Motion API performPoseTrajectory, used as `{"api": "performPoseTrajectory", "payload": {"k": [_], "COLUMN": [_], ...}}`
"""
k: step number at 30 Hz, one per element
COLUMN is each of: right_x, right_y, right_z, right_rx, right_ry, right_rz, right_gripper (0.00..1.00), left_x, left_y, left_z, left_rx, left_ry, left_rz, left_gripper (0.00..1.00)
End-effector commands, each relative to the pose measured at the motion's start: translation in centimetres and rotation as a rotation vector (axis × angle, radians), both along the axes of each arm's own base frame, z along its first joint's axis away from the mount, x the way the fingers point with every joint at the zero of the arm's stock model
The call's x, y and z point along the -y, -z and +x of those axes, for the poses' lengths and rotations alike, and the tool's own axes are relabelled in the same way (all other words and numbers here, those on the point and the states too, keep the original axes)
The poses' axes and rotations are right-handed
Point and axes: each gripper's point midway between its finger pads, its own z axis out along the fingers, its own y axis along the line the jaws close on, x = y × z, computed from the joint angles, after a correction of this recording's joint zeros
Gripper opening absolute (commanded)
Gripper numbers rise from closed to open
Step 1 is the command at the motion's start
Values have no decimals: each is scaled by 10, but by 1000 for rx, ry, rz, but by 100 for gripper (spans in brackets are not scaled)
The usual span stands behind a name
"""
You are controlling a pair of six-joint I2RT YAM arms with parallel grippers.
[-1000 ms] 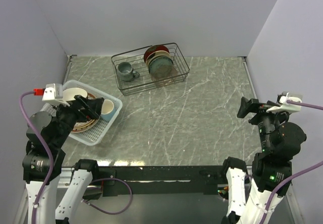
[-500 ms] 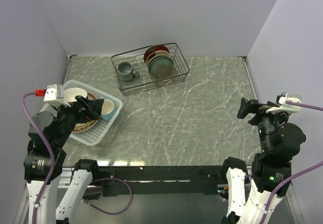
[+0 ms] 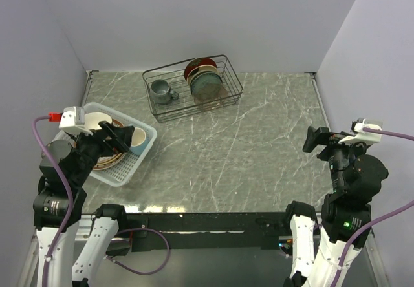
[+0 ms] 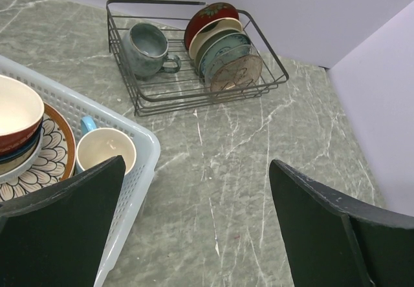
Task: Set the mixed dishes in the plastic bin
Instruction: Reset both arms
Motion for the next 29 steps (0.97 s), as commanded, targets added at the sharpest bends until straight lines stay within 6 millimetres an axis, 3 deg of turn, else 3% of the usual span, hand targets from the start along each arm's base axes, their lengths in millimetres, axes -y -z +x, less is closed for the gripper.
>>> {"api": "performPoseTrajectory", "payload": {"k": [1,29], "right_x": [6,8], "right_y": [-6,-6], "right_z": [2,2], "right_rx": [26,33], "right_ry": [26,35], "right_rz": [-18,-25], "right_gripper": [100,100], "left_x": [-1,4], "left_y": [-9,-11], "left_z": [7,13], "left_rx": [40,39], "left_ry": [-3,12], "left_rz": [7,-15], "left_gripper": [99,99]}}
